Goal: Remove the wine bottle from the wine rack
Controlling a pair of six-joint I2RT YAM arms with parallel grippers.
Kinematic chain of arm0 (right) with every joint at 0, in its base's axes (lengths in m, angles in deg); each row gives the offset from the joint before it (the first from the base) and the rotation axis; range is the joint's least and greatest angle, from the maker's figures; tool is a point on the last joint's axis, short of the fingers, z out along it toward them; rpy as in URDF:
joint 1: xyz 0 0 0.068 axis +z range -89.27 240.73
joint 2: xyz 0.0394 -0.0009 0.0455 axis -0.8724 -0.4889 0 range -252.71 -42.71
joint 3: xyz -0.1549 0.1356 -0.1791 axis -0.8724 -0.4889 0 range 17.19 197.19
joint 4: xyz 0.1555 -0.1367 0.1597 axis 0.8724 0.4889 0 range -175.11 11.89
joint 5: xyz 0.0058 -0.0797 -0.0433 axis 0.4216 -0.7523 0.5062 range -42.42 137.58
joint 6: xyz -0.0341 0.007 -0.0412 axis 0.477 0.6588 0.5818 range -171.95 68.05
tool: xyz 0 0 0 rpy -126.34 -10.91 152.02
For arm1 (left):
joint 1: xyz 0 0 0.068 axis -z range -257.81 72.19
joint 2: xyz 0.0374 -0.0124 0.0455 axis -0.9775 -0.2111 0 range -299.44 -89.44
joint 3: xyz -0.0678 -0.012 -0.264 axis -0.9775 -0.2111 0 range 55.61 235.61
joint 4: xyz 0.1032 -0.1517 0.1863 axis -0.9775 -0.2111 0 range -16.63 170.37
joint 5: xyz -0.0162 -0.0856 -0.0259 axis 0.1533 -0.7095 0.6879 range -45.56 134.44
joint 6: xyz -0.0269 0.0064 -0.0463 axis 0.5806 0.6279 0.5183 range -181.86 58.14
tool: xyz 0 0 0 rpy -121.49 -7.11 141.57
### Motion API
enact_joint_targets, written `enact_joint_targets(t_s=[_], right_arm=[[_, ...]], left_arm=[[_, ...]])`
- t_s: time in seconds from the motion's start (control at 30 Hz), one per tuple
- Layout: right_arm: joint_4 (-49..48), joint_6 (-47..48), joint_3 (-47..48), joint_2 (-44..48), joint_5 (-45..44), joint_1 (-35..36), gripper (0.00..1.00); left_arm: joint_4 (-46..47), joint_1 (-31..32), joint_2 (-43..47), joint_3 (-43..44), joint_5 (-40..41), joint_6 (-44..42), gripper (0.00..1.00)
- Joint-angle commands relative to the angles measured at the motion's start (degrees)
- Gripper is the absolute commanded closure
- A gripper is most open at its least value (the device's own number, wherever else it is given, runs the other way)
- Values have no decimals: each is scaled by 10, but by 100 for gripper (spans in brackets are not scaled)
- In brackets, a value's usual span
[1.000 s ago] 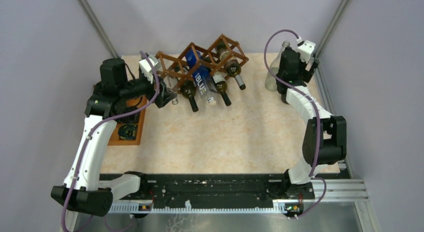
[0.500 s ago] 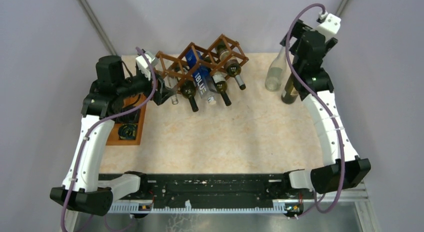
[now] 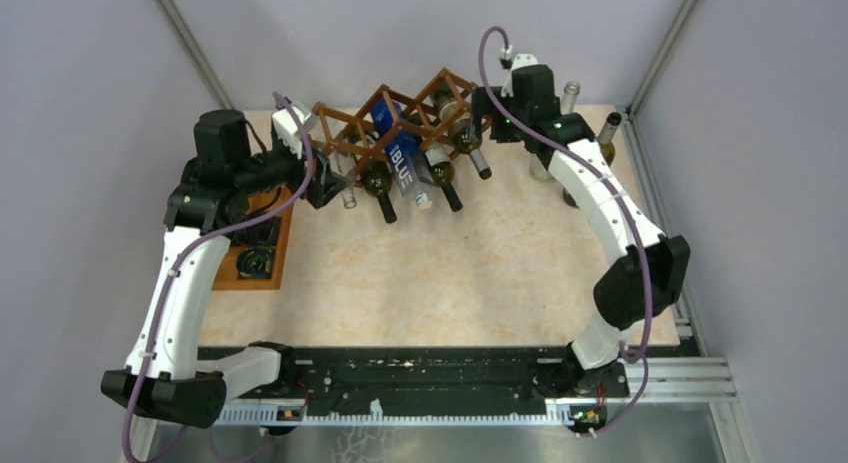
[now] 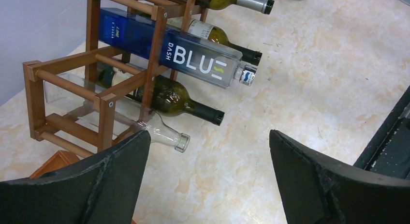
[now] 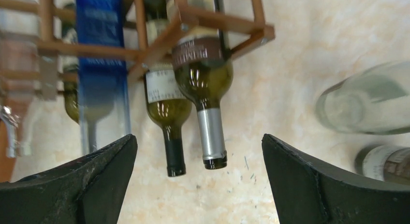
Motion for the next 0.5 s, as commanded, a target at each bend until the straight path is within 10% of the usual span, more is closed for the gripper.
enact_joint_targets(t_s=[0.0,0.47], right_arm=[[13,20,-2,-29,49,1,1],[17,36,62,-177,70,-21,3]], left_arm=[[-12,-3,8,5,2,-11,1],[-13,-3,12,-20,-18,-34,1]])
